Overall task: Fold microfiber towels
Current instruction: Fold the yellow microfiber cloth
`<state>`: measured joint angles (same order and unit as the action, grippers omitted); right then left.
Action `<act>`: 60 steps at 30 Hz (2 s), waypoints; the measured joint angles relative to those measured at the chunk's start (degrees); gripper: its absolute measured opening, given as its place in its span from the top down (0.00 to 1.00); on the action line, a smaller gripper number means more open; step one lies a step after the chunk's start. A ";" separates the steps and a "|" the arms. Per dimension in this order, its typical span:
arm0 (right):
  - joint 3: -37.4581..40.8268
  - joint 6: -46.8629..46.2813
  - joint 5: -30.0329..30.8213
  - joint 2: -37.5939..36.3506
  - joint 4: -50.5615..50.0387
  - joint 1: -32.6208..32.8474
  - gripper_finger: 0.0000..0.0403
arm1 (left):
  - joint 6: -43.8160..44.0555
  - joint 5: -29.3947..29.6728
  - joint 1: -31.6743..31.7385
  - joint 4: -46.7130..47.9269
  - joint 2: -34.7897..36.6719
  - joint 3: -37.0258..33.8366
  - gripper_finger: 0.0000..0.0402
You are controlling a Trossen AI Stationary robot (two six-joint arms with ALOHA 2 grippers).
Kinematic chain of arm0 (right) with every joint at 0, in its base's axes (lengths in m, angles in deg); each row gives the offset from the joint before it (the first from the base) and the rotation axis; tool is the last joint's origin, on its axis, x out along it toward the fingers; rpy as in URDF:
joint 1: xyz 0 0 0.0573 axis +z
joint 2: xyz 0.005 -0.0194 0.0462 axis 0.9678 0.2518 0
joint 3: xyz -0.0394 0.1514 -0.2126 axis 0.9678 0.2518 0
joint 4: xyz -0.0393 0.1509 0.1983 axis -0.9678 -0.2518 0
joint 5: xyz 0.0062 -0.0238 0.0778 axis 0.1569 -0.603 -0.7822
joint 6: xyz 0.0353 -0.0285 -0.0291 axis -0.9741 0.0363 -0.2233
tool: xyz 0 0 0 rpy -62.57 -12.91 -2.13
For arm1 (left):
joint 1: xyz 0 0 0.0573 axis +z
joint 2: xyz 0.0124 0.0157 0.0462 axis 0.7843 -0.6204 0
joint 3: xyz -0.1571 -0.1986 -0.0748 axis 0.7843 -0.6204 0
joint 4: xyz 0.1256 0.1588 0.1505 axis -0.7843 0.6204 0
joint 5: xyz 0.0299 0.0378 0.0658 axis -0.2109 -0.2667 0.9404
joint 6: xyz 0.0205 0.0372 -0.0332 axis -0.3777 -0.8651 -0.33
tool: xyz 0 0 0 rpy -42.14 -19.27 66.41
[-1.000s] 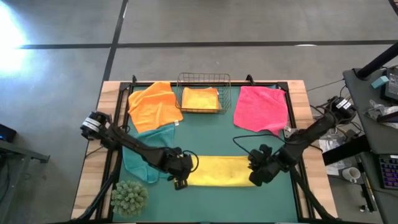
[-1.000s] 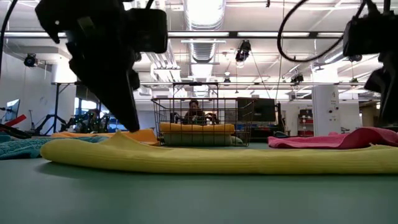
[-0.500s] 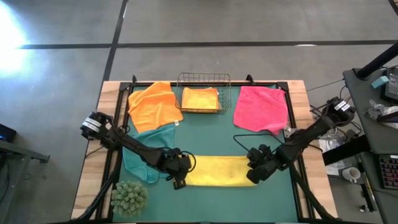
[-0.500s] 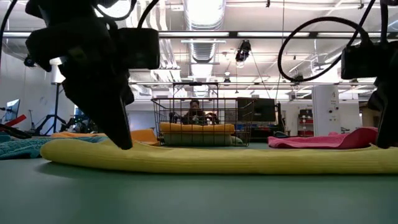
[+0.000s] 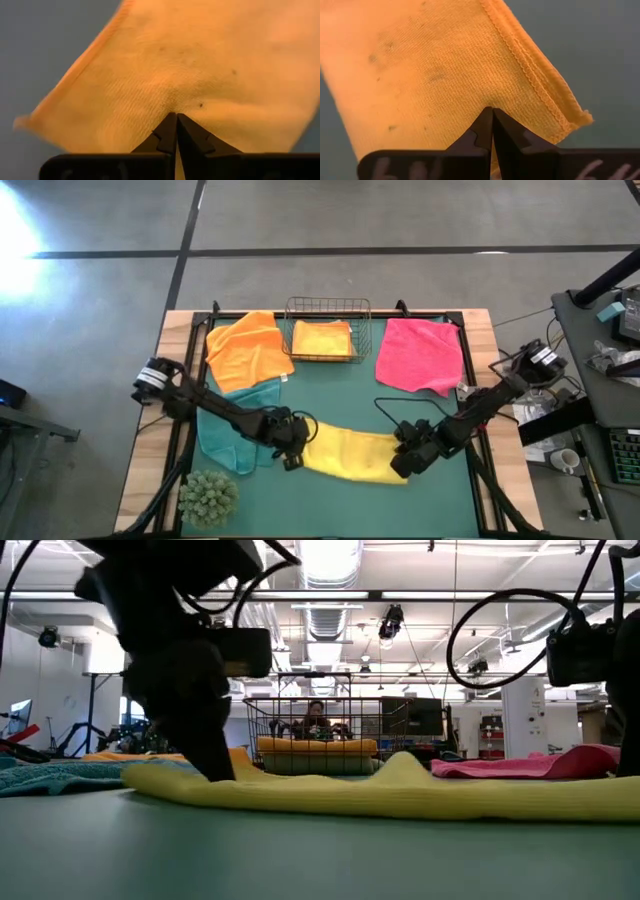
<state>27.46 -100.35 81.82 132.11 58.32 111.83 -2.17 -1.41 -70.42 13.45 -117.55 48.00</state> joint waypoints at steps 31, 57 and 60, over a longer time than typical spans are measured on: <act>-1.91 0.88 -3.28 -5.00 8.53 0.22 0.98 | -23.62 -6.50 19.04 -9.85 2.80 2.68 1.00; -1.94 14.50 8.18 -17.68 2.55 0.07 0.98 | -19.13 -6.31 0.50 -23.32 -13.83 24.37 1.00; -1.94 15.87 7.77 -17.64 2.49 0.08 0.98 | -18.79 -6.16 0.33 -23.34 -17.70 28.94 1.00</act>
<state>25.53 -84.48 89.60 114.46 60.80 111.91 -20.96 -7.56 -70.09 -9.88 -135.25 76.95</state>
